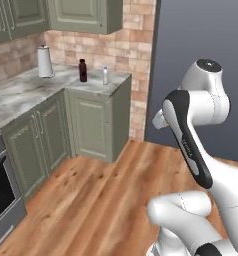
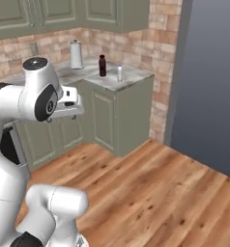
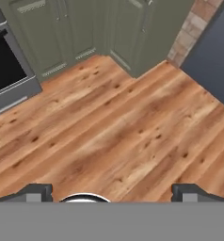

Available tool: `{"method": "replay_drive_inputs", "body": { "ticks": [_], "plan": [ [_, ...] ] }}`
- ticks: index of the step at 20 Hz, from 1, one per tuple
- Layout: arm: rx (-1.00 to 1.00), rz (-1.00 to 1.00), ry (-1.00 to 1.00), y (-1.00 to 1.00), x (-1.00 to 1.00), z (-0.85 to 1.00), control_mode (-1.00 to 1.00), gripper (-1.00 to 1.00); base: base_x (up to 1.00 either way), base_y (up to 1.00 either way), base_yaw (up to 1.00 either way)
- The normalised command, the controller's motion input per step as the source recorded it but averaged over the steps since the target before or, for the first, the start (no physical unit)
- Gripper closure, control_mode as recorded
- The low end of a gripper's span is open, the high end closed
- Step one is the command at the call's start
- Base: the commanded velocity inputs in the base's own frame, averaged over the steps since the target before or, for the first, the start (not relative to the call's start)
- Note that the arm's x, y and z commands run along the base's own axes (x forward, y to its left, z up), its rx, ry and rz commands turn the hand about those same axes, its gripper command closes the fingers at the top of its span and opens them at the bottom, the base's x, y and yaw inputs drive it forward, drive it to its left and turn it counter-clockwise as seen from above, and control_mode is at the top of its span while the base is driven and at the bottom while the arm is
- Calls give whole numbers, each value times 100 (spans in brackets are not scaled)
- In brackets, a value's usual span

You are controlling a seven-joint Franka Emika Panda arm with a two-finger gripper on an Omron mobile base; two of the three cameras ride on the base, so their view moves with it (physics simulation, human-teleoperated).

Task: Place the drinks on the dining counter in a tight cluster.

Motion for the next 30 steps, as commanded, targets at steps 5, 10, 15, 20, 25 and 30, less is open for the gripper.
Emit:
{"method": "replay_drive_inputs", "body": {
  "ticks": [5,10,15,20,25,30],
  "plan": [
    [0,0,0,0,0,0,100,-100,100,96,-20],
    [0,0,0,0,0,0,100,-100,100,84,-26],
    [0,0,0,0,0,0,100,-100,100,75,-21],
    [0,0,0,0,0,0,100,-100,100,34,-10],
    [0,0,0,0,0,0,100,-100,100,7,-42],
    [0,0,0,0,0,0,100,-100,92,16,-40]
  ]
}}
